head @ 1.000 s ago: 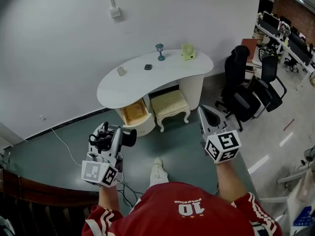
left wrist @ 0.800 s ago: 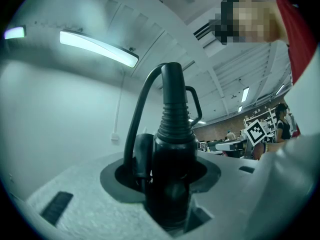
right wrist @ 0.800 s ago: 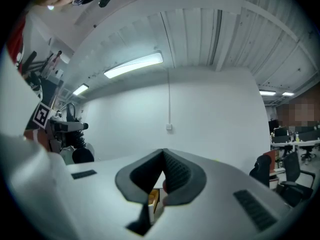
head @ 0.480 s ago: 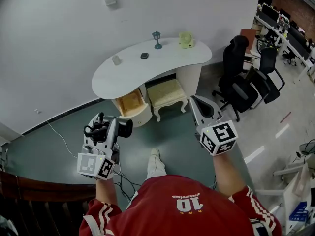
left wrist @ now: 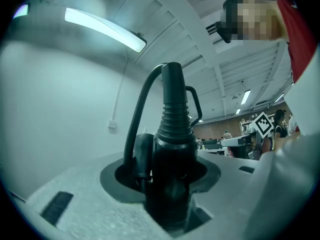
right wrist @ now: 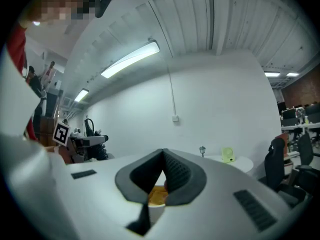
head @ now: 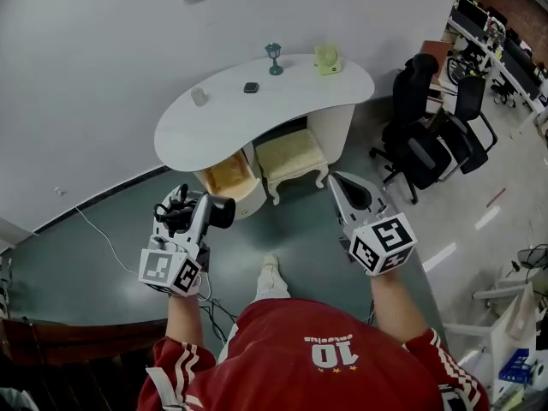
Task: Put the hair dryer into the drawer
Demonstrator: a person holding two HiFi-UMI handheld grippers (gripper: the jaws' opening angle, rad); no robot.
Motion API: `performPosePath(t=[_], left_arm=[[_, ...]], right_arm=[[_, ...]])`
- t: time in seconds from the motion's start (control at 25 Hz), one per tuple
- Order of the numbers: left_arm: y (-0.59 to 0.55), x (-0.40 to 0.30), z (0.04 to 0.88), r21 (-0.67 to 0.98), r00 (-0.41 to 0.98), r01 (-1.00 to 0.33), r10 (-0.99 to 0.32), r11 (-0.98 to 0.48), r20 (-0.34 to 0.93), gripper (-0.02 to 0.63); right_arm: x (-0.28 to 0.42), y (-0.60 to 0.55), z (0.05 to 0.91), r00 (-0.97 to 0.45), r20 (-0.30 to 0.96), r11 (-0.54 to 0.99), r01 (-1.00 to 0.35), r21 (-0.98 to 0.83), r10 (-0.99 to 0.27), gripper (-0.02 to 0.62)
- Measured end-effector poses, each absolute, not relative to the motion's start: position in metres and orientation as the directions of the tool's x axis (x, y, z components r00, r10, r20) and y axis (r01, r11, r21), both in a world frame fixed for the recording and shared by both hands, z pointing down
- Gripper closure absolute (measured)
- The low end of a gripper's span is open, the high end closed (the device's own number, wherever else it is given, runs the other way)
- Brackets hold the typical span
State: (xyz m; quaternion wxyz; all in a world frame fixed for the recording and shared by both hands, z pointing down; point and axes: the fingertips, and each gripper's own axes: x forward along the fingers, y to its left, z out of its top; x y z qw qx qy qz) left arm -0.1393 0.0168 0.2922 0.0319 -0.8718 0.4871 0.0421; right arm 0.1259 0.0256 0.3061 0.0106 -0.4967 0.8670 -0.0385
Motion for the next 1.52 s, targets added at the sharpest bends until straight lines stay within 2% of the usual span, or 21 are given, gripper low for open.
performPosePath(t=[0.28, 0.76, 1.24, 1.52], left_arm=[[-0.061, -0.165, 0.334, -0.018, 0.528, -0.849, -0.848, -0.528, -0.036, 0.396], [-0.169, -0.19, 0.445, -0.024, 0.629, -0.773, -0.771, -0.634, 0.099, 0.396], [-0.217, -0.181, 0.549, -0.055, 0.759, -0.618, -0.613, -0.784, 0.22, 0.399], [-0.232, -0.168, 0.596, -0.129, 0.766, -0.566, -0.577, -0.814, 0.281, 0.4]], right_arm=[[0.099, -0.041, 0.316, -0.508, 0.07, 0.499, -0.859, -0.111, -0.859, 0.591], [0.037, -0.147, 0.359, -0.494, 0.167, 0.479, -0.869, -0.124, -0.854, 0.591], [-0.019, -0.208, 0.394, -0.49, 0.233, 0.487, -0.87, -0.077, -0.84, 0.591], [-0.035, -0.218, 0.423, -0.489, 0.28, 0.498, -0.866, -0.04, -0.827, 0.591]])
